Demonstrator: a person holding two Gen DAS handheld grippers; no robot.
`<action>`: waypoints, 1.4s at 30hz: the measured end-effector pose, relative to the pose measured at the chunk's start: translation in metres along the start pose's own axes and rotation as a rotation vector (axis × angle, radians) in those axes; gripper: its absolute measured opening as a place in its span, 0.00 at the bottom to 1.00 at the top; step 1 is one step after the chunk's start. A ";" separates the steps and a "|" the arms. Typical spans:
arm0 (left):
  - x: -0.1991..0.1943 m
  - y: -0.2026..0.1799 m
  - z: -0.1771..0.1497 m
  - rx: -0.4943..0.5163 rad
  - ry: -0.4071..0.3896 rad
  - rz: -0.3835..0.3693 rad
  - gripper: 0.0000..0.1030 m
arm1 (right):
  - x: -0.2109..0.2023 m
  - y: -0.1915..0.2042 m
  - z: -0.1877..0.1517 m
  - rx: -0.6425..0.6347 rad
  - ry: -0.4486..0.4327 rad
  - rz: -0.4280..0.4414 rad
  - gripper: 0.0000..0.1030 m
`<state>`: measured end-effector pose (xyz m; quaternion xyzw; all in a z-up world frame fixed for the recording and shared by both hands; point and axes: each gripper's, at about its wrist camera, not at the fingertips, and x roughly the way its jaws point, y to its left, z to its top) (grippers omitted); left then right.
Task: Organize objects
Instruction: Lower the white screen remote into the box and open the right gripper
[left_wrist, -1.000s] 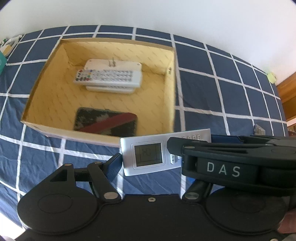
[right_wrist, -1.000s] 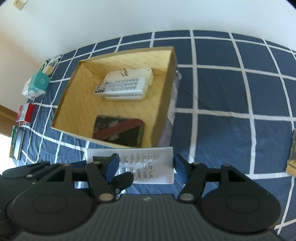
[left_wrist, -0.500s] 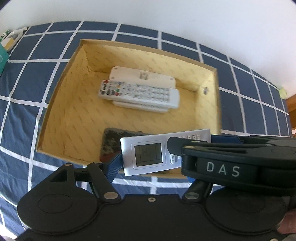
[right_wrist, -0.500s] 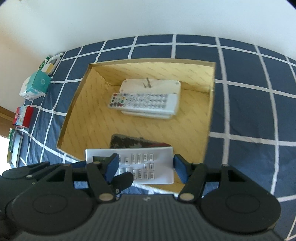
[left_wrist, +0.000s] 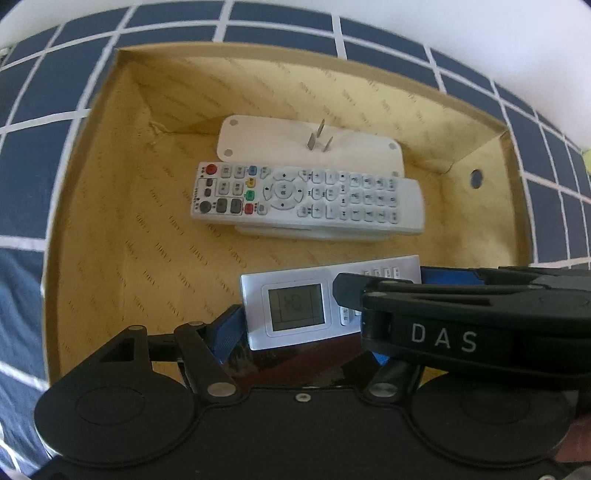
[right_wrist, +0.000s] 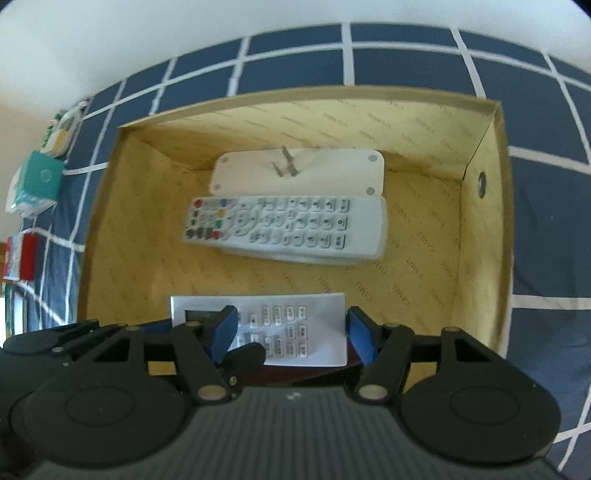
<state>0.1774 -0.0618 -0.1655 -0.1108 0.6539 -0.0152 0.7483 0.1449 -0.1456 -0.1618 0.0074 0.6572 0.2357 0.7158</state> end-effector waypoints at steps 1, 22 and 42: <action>0.005 0.001 0.003 0.008 0.009 -0.003 0.66 | 0.005 -0.002 0.002 0.007 0.006 0.000 0.62; 0.040 0.008 0.024 0.043 0.077 -0.012 0.68 | 0.049 -0.024 0.020 0.089 0.057 0.002 0.63; -0.036 0.001 -0.017 -0.039 -0.064 0.039 0.85 | -0.018 -0.010 -0.002 0.033 -0.057 0.005 0.67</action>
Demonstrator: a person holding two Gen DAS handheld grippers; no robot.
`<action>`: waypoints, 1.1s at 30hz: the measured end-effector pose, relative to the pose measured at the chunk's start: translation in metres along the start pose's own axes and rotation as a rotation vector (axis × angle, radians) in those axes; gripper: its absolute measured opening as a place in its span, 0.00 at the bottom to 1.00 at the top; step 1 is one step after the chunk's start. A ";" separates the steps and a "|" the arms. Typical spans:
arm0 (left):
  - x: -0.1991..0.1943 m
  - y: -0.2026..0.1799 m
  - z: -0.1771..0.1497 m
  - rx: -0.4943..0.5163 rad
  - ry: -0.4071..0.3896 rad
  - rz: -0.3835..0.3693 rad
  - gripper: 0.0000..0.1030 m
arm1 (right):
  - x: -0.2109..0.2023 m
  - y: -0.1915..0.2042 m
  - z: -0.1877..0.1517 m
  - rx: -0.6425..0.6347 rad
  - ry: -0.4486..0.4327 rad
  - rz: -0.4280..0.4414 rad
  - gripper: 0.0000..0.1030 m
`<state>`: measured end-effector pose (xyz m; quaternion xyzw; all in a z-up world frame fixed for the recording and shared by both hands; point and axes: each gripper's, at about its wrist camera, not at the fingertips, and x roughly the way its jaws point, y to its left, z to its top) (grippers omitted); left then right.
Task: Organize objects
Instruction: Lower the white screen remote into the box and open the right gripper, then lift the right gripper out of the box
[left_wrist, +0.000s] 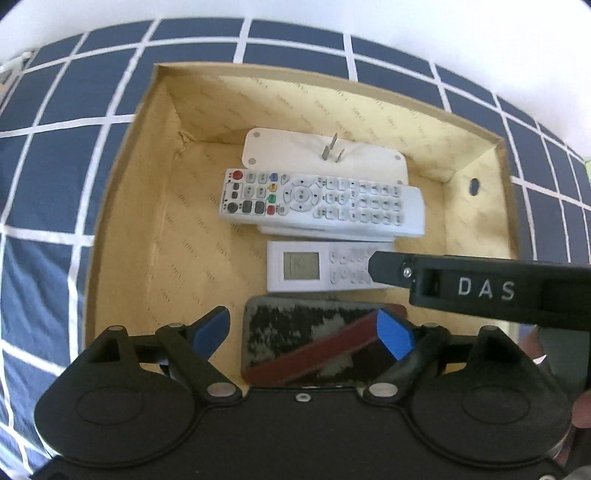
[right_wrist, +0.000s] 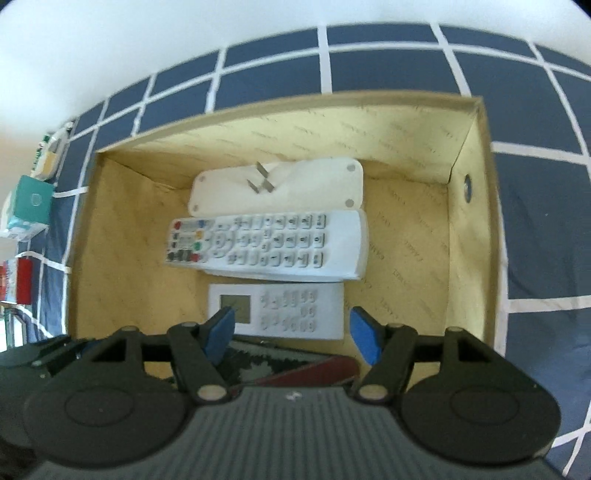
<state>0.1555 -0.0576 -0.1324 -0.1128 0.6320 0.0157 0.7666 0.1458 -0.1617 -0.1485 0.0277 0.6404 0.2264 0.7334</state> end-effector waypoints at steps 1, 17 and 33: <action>-0.004 -0.003 -0.002 -0.004 -0.008 0.002 0.86 | -0.006 0.001 -0.002 -0.006 -0.009 0.001 0.68; -0.079 -0.049 -0.084 -0.005 -0.119 0.015 0.93 | -0.104 -0.015 -0.065 -0.037 -0.149 -0.015 1.00; -0.088 -0.119 -0.135 0.005 -0.120 0.043 1.00 | -0.148 -0.070 -0.116 -0.018 -0.177 -0.002 1.00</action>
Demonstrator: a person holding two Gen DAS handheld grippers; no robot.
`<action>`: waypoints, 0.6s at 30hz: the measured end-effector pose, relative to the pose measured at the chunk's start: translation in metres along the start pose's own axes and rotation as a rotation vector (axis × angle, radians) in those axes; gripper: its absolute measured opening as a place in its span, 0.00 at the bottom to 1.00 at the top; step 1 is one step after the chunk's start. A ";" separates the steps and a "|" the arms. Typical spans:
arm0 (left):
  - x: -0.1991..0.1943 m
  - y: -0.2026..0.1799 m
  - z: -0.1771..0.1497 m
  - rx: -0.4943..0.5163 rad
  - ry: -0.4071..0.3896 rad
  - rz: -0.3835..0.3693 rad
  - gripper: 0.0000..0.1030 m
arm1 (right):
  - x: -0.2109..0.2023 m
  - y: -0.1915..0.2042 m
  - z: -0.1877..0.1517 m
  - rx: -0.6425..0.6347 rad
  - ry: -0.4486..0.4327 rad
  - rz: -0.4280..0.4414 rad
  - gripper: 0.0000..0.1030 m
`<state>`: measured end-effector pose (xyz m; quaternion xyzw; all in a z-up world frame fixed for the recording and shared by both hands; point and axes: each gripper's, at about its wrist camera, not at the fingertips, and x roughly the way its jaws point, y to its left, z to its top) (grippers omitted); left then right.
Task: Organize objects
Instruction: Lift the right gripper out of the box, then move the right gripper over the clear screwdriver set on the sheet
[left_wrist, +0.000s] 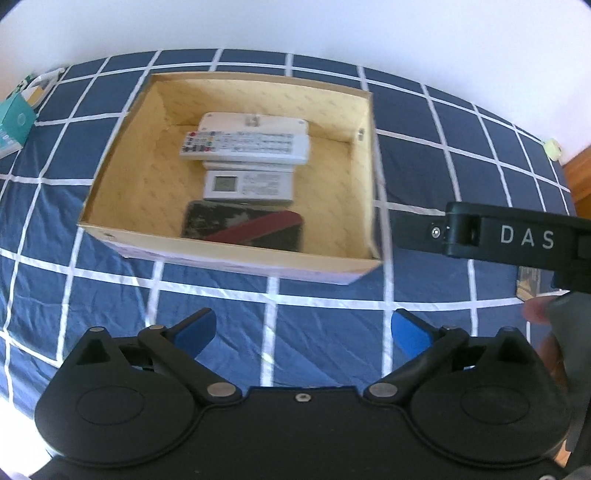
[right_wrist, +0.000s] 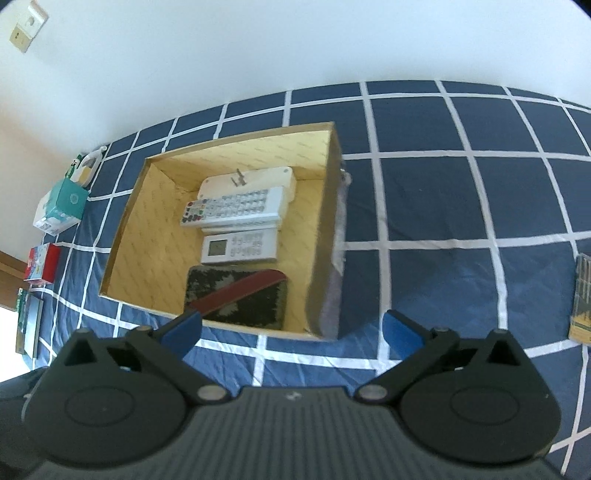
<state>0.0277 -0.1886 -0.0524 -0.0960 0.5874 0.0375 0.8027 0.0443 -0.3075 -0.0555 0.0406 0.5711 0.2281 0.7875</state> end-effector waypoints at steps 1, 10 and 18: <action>0.000 -0.007 -0.002 0.006 -0.001 0.002 1.00 | -0.003 -0.006 -0.001 0.000 0.001 0.001 1.00; 0.013 -0.088 -0.012 0.032 0.020 -0.012 1.00 | -0.030 -0.082 -0.007 0.005 0.009 -0.023 1.00; 0.030 -0.162 -0.022 0.037 0.033 -0.013 1.00 | -0.055 -0.166 -0.008 -0.009 0.016 -0.056 1.00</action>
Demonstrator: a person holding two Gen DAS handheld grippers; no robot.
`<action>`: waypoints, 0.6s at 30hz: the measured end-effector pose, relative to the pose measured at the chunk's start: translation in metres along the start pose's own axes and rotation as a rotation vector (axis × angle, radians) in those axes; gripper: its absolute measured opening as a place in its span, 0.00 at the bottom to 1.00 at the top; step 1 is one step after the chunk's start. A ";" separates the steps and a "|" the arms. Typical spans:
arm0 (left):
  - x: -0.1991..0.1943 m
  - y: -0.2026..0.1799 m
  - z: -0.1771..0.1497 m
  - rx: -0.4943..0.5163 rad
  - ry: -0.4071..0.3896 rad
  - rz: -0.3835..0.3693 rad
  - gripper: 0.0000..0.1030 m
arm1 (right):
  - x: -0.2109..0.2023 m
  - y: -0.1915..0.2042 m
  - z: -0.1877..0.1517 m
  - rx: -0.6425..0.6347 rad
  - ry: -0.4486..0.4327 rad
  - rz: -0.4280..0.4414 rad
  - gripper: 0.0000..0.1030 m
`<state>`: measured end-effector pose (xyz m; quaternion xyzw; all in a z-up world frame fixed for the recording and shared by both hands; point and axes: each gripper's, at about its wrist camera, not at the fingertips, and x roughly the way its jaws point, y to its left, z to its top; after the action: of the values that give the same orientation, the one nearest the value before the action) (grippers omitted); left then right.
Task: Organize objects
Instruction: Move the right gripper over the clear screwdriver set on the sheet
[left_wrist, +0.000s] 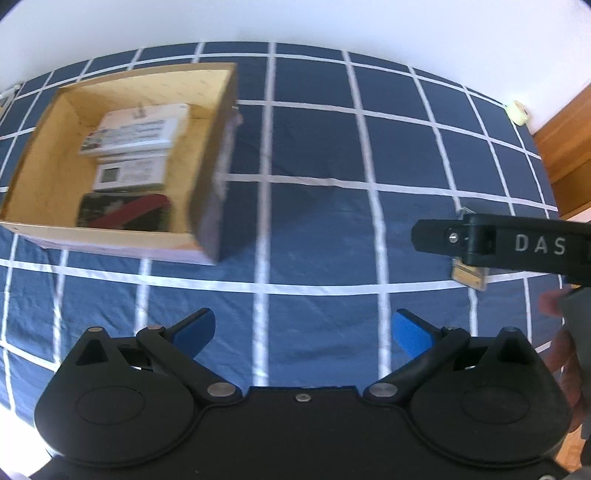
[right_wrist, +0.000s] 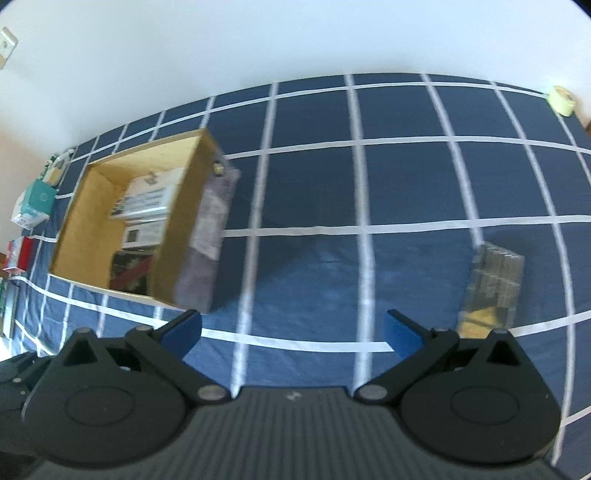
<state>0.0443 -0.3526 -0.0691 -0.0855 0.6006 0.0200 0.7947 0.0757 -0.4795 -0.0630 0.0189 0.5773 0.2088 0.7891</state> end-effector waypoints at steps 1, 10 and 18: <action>0.003 -0.008 -0.001 -0.002 0.001 0.001 1.00 | -0.002 -0.011 0.000 0.000 0.001 -0.003 1.00; 0.030 -0.078 -0.008 -0.034 -0.001 0.022 1.00 | -0.011 -0.097 -0.002 -0.073 0.028 -0.027 1.00; 0.044 -0.120 -0.010 -0.053 0.006 0.032 1.00 | -0.007 -0.153 0.003 -0.200 0.071 -0.052 1.00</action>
<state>0.0635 -0.4756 -0.1004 -0.0969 0.6037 0.0483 0.7898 0.1241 -0.6204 -0.0968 -0.0825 0.5813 0.2454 0.7714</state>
